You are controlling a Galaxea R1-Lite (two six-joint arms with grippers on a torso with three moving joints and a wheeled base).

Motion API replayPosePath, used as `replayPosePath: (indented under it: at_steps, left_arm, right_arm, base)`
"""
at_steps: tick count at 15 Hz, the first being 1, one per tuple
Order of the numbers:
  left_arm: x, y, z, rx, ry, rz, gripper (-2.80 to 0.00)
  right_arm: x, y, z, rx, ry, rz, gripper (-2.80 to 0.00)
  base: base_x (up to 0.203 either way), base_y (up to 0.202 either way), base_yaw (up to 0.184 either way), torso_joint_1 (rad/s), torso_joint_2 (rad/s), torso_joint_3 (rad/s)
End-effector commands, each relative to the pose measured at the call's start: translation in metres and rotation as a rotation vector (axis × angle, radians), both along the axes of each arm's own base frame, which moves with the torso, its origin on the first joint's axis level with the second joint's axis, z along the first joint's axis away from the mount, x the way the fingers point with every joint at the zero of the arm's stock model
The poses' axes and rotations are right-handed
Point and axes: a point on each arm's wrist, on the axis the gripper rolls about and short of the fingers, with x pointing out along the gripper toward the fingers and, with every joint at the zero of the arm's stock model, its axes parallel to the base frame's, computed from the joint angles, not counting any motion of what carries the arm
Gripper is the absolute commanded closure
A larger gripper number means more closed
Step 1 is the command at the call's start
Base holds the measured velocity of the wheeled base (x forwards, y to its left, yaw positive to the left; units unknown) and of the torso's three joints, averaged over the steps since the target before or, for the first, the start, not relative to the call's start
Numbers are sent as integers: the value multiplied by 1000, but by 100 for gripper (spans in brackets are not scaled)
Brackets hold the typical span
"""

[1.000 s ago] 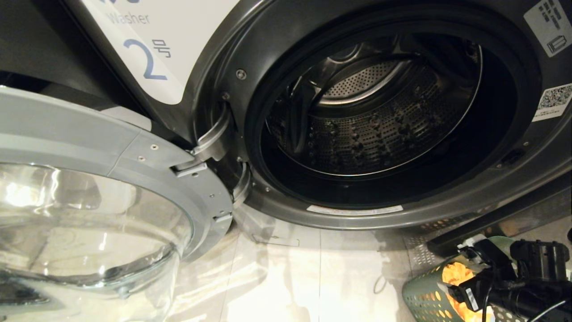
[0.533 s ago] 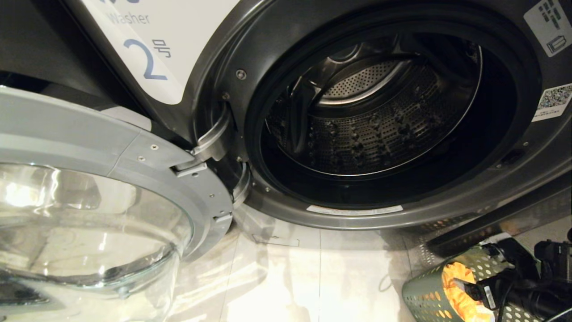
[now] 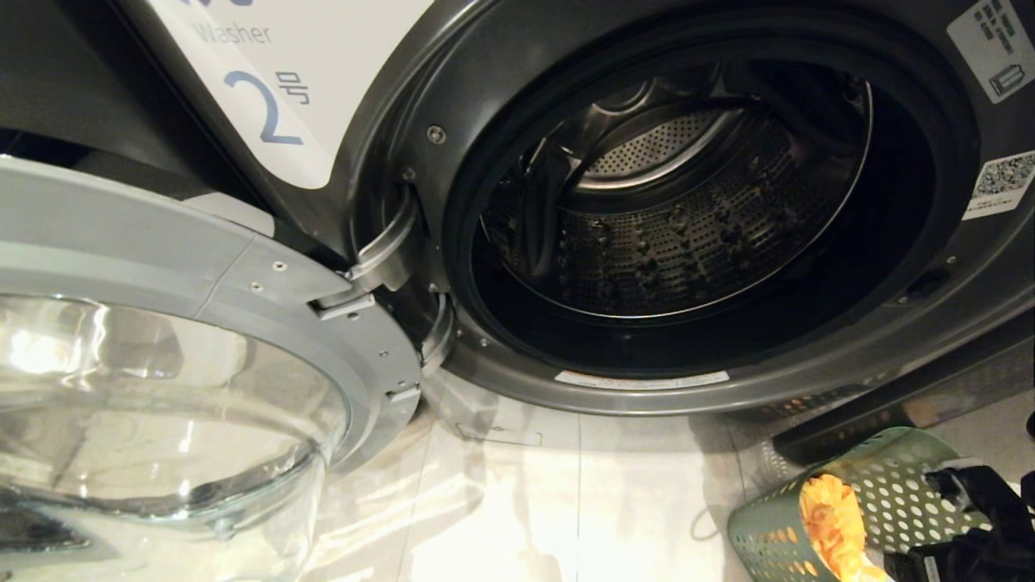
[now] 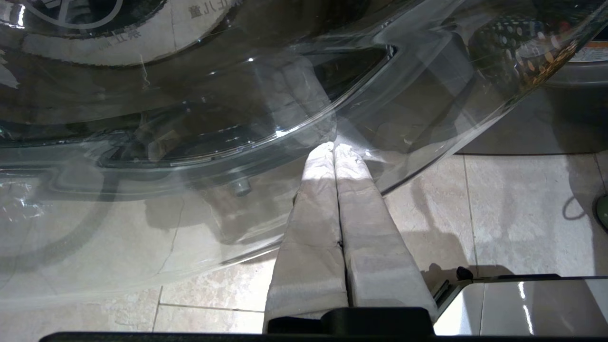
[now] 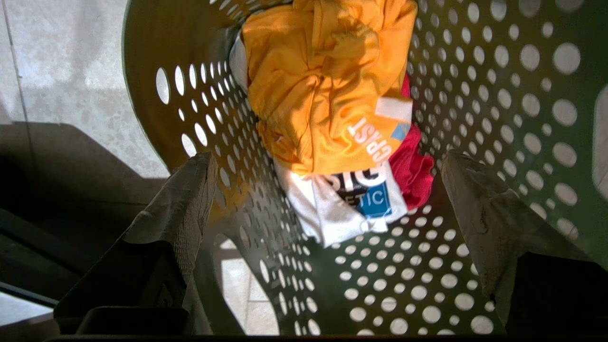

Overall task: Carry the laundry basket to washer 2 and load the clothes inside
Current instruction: Place the clothes into the washing machine

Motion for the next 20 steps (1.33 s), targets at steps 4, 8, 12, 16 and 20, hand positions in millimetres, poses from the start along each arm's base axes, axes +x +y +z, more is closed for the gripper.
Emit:
replayPosePath:
  at_steps: [4,8,12,16,20]
  left_arm:
    - [0,0,0,0,2,0,0]
    - [0,0,0,0,-1,0,0]
    - [0,0,0,0,-1,0,0]
    - [0,0,0,0,1,0,0]
    - [0,0,0,0,1,0,0]
  right_arm:
    - [18,-16,13,-19,-41,-60,-280]
    - [26,-28,6,-4,88,-129,-280]
    - [31,-33,-25,79,230,-136,-280]
    - [65,-50,-83,141,339,-130,-280]
    - [106,-68,-154,123,320,-72,-280]
  base:
    - [0,0,0,0,0,0]
    - [0,0,0,0,0,0]
    - [0,0,0,0,0,0]
    - [0,0,0,0,0,0]
    - [0,0,0,0,0,0]
